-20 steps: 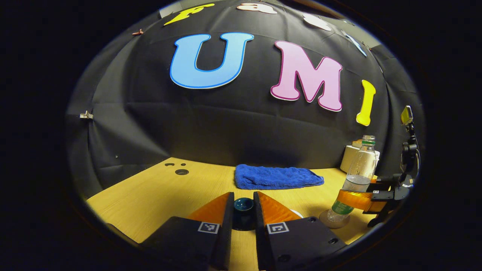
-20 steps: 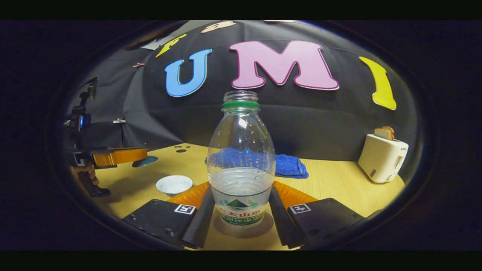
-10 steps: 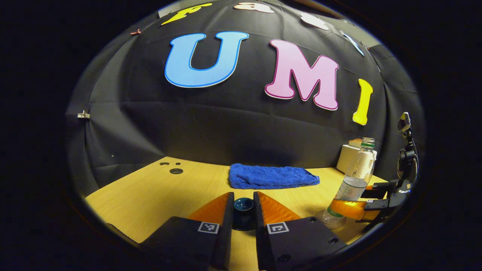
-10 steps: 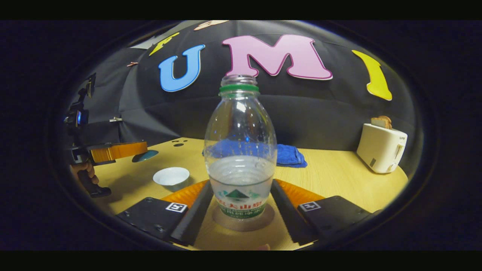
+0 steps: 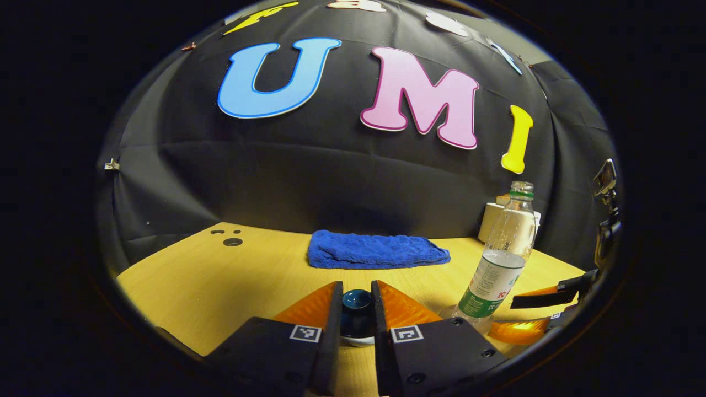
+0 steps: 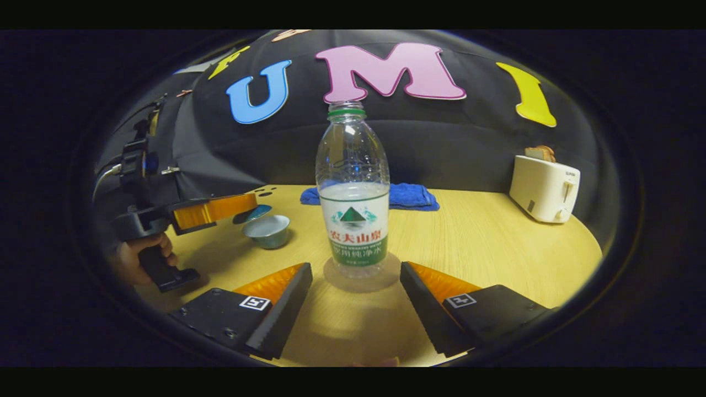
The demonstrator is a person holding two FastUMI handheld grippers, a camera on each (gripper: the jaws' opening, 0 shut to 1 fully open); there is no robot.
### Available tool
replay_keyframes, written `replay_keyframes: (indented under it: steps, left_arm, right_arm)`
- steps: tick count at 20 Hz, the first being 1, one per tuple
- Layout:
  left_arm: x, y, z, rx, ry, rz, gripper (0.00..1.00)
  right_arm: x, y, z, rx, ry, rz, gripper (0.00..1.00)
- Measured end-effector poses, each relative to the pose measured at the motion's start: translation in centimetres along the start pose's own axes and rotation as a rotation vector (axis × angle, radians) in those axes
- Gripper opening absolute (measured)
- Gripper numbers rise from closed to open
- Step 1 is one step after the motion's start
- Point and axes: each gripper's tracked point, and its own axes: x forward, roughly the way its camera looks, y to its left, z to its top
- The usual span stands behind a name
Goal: Open the teacup lid with one hand, grasp the water bottle and pour water into the teacup with the other hand; after pouring, place the water bottle on the coaster and then close the teacup lid.
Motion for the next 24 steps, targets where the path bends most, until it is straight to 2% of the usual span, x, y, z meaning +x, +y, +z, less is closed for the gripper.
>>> replay_keyframes:
  steps: [1, 6, 7, 12, 13, 14, 15, 17, 18, 20, 21, 22, 24]
  left_arm:
    - [0.2, -0.2, -0.3, 0.003, 0.005, -0.004, 0.31]
    - [1.0, -0.6, -1.1, 0.017, 0.018, -0.007, 0.31]
    - [1.1, -0.6, -1.3, 0.024, 0.025, -0.005, 0.29]
    - [1.2, -0.8, -1.5, 0.048, 0.034, 0.0, 0.37]
    - [1.2, -0.9, -1.7, 0.044, 0.039, -0.006, 0.43]
    - [1.0, -1.1, -1.7, 0.042, 0.042, -0.008, 0.43]
    - [1.0, -0.9, -1.7, 0.044, 0.043, -0.003, 0.51]
    - [0.8, -0.9, -1.7, 0.041, 0.045, 0.003, 0.54]
    - [0.4, -1.1, -1.4, 0.035, 0.043, -0.003, 0.61]
    - [-0.8, -1.5, 0.2, 0.029, 0.016, -0.013, 0.68]
    - [-1.6, -1.7, 1.3, 0.03, 0.003, -0.016, 0.72]
    - [-2.6, -1.9, 2.3, 0.031, -0.01, -0.016, 0.76]
    - [-4.6, -2.3, 4.7, 0.022, -0.027, -0.016, 0.87]
  right_arm:
    - [-0.5, -0.3, -0.2, 0.012, 0.004, -0.006, 0.99]
    - [-1.8, -1.6, 0.5, 0.033, -0.013, -0.047, 0.99]
    - [-1.8, -1.7, 0.7, 0.042, -0.019, -0.05, 0.99]
    - [-2.0, -2.5, 1.7, 0.062, -0.041, -0.069, 0.99]
    - [-2.2, -2.5, 1.9, 0.064, -0.046, -0.07, 0.99]
    - [-2.2, -2.5, 2.2, 0.065, -0.049, -0.068, 0.99]
    - [-2.4, -2.4, 2.4, 0.062, -0.052, -0.068, 0.99]
    - [-2.8, -2.4, 3.0, 0.055, -0.06, -0.069, 0.99]
    - [-3.0, -2.1, 3.6, 0.054, -0.066, -0.066, 0.99]
    - [-3.9, -1.4, 5.7, 0.038, -0.107, -0.057, 0.99]
    - [-4.6, -1.1, 7.0, 0.03, -0.124, -0.057, 0.92]
    - [-5.2, -0.7, 8.3, 0.024, -0.139, -0.056, 0.99]
    - [-6.5, 0.1, 11.3, 0.012, -0.176, -0.056, 0.99]
